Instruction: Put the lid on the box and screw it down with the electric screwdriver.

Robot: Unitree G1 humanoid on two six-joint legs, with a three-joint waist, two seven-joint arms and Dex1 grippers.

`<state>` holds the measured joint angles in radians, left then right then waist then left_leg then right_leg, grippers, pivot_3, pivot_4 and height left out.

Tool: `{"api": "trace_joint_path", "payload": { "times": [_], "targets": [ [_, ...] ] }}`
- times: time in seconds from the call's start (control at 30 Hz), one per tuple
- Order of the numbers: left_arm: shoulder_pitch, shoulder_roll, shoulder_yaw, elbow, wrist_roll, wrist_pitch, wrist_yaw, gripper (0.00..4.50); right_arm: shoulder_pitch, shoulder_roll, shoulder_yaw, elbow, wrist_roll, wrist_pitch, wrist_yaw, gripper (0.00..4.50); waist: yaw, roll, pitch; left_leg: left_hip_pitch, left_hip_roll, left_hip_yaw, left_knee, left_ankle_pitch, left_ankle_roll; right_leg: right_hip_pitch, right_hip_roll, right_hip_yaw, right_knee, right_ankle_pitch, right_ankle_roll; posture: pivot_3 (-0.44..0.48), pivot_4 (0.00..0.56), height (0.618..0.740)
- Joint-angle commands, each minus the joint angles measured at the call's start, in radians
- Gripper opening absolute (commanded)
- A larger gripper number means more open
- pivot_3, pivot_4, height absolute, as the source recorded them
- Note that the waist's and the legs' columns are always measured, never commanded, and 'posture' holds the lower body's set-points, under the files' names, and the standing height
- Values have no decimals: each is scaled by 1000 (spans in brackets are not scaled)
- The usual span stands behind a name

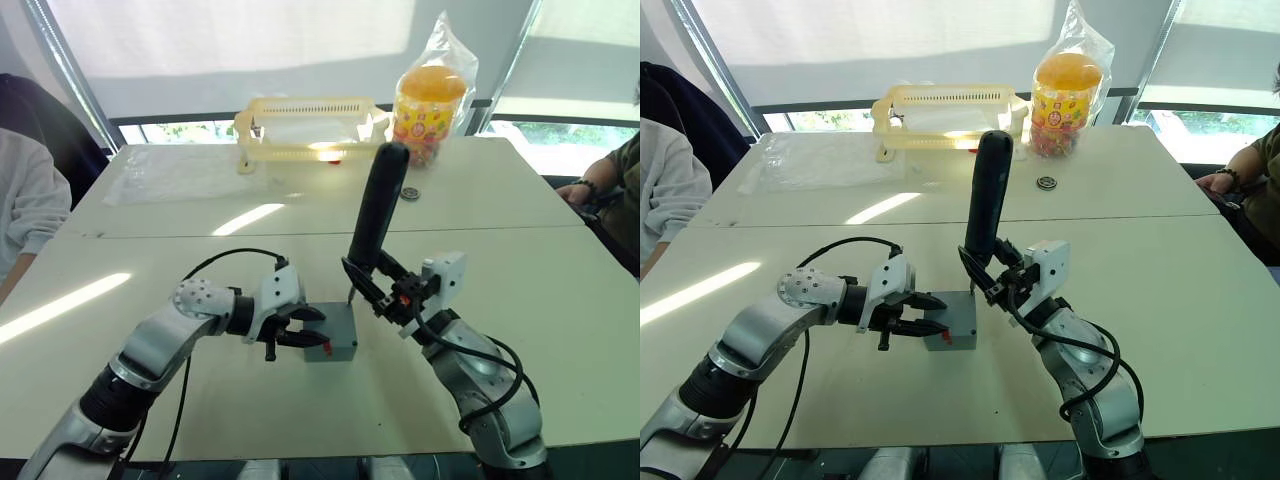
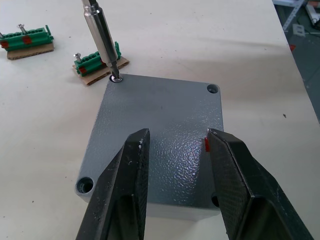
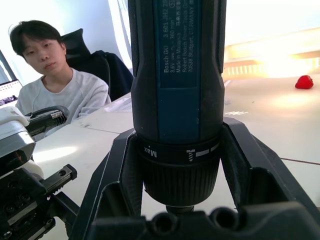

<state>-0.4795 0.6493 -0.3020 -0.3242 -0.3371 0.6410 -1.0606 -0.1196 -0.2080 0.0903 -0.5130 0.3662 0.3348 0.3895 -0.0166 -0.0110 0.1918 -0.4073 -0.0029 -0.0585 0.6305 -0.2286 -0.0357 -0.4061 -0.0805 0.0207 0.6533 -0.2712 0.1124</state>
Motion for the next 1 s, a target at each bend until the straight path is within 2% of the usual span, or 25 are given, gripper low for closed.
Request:
{"api": "trace_joint_path", "payload": {
  "times": [0.03, 0.83, 1.0],
  "targets": [
    [16, 12, -20, 4, 15, 12, 2, 1803, -3, 5, 12, 7, -23, -62, 13, 1763, 0, 0, 0, 0, 0, 0, 0, 0, 0, 0, 0, 0, 0, 0, 0, 0, 150, 740],
    [15, 18, -33, 14, 31, 5, -3, 1803, 31, -51, 64, 99, -115, -159, 81, 1763, 0, -1, -6, 3, 0, 0, 0, 0, 0, 3, 0, 0, 0, 0, 0, 0, 150, 740],
    [19, 18, -34, 13, 34, 2, -3, 1803, 32, -54, 66, 113, -125, -169, 85, 1763, 0, -1, -6, 12, 0, 0, -2, 0, 0, 13, 0, -1, -3, -1, -1, 0, 150, 740]
  ]
}}
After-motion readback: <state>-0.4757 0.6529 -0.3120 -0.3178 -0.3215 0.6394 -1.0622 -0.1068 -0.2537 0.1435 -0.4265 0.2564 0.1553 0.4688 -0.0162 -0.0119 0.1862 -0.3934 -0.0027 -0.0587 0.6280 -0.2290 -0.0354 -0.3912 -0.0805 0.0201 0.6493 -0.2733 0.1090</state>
